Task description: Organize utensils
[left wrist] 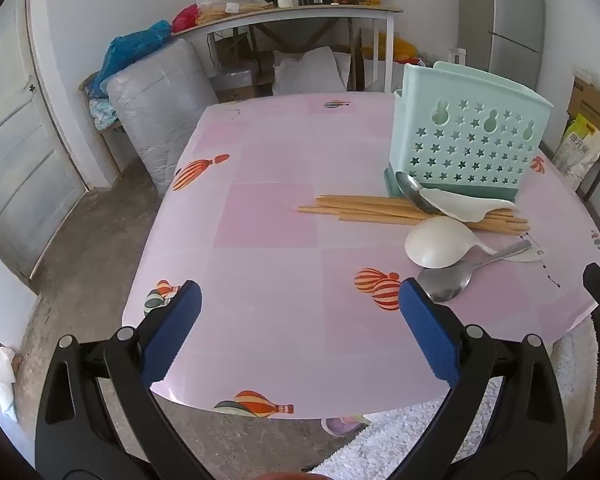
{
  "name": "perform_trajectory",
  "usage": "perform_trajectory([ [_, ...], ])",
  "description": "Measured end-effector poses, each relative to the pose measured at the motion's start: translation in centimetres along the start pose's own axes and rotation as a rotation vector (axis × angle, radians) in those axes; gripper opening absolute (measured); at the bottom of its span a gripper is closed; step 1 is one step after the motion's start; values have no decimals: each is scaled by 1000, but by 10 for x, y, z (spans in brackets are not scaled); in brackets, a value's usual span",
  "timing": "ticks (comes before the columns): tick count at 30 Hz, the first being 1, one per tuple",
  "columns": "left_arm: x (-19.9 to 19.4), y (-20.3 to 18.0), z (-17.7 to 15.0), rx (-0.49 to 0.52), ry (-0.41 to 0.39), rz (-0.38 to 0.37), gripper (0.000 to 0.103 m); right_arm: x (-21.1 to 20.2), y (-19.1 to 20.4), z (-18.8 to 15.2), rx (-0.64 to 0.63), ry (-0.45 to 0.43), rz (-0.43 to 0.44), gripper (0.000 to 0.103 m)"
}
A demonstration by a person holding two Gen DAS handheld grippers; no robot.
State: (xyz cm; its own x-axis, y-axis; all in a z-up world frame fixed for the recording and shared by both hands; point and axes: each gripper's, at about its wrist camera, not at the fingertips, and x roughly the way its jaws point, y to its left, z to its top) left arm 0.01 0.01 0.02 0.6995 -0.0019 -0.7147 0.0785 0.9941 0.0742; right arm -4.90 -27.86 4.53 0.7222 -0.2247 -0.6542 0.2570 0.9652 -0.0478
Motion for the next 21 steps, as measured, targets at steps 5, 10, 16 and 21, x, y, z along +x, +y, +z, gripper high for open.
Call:
perform_trajectory([
  [5,0,0,0,0,-3,0,95,0,0,2,-2,2,-1,97],
  [10,0,0,0,0,-3,-1,95,1,-1,2,-1,2,-1,97],
  [16,-6,8,3,1,-8,-1,95,-2,0,1,-3,-1,0,97],
  [21,-7,12,3,2,-10,0,95,0,-4,3,-1,-3,0,97],
])
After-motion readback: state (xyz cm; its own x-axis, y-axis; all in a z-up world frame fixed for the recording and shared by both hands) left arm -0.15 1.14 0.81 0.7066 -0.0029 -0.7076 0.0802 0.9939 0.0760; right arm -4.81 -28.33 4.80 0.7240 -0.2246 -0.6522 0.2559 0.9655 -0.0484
